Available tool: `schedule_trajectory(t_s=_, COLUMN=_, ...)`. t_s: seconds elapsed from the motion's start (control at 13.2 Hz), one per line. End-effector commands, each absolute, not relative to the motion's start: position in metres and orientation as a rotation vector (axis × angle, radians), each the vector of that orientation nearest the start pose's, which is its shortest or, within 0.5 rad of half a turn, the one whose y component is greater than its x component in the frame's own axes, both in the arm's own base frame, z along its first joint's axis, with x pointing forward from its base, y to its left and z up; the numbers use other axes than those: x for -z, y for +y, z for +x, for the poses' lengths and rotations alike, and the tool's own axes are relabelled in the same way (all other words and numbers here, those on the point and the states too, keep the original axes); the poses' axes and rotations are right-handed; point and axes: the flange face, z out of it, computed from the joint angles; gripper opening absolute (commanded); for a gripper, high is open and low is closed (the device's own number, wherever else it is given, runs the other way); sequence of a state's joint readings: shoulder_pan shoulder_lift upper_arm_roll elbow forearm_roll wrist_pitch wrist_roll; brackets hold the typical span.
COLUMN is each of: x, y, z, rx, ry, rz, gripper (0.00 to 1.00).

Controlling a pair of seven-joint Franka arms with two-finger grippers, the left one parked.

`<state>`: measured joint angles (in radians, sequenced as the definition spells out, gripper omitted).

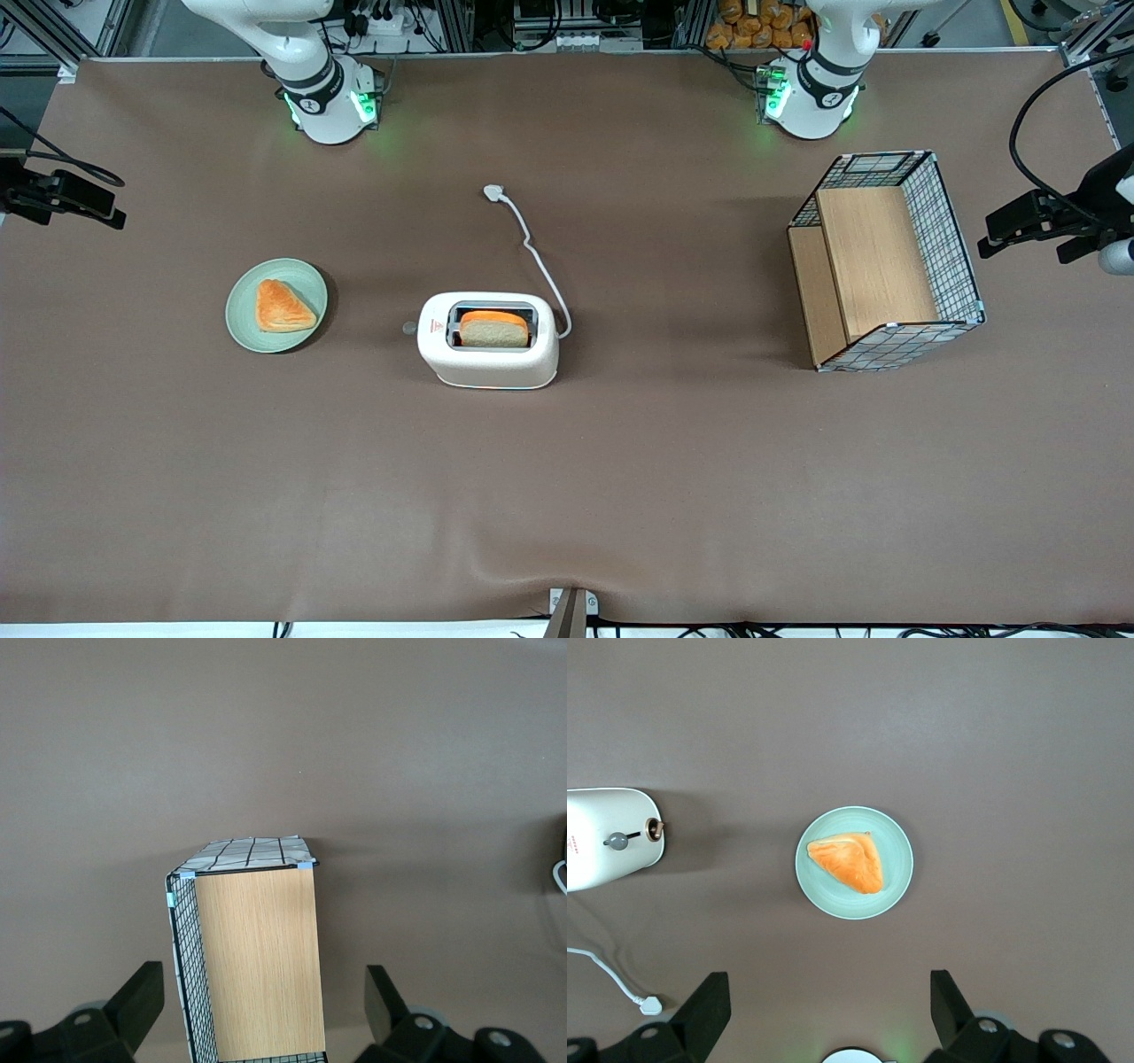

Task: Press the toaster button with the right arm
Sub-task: 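Move the right gripper out from its rest toward the green plate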

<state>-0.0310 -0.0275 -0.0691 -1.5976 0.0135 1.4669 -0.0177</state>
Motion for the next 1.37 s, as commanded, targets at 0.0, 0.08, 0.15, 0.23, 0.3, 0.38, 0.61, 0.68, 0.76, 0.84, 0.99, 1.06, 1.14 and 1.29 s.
schedule_trajectory(t_s=0.0, x=-0.624, y=-0.053, z=0.532, rx=-0.164, ry=0.147, rz=-3.135, gripper=1.0)
schedule_trajectory(t_s=0.08, x=-0.622, y=-0.051, z=0.532, rx=-0.173, ry=0.144, rz=-3.129, gripper=1.0)
schedule_trajectory(t_s=0.15, x=-0.62, y=-0.049, z=0.534, rx=-0.179, ry=0.138, rz=-3.118, gripper=1.0)
schedule_trajectory(t_s=0.23, x=-0.615, y=-0.047, z=0.537, rx=-0.207, ry=0.13, rz=-3.112, gripper=1.0)
schedule_trajectory(t_s=0.3, x=-0.609, y=-0.045, z=0.542, rx=-0.251, ry=0.119, rz=-3.101, gripper=1.0)
schedule_trajectory(t_s=0.38, x=-0.603, y=-0.035, z=0.551, rx=-0.265, ry=0.093, rz=-3.085, gripper=1.0)
schedule_trajectory(t_s=0.61, x=-0.573, y=-0.005, z=0.573, rx=-0.331, ry=0.032, rz=-3.021, gripper=1.0)
schedule_trajectory(t_s=0.68, x=-0.565, y=0.013, z=0.576, rx=-0.355, ry=-0.016, rz=-3.021, gripper=1.0)
schedule_trajectory(t_s=0.76, x=-0.561, y=0.025, z=0.578, rx=-0.364, ry=-0.038, rz=-3.023, gripper=1.0)
schedule_trajectory(t_s=0.84, x=-0.555, y=0.032, z=0.581, rx=-0.375, ry=-0.053, rz=-3.025, gripper=1.0)
schedule_trajectory(t_s=0.99, x=-0.541, y=0.039, z=0.586, rx=-0.409, ry=-0.072, rz=-3.011, gripper=1.0)
schedule_trajectory(t_s=1.06, x=-0.539, y=0.052, z=0.586, rx=-0.412, ry=-0.095, rz=-2.985, gripper=1.0)
schedule_trajectory(t_s=1.14, x=-0.541, y=0.072, z=0.583, rx=-0.423, ry=-0.146, rz=-2.983, gripper=1.0)
schedule_trajectory(t_s=1.29, x=-0.551, y=0.103, z=0.576, rx=-0.404, ry=-0.218, rz=-2.986, gripper=1.0)
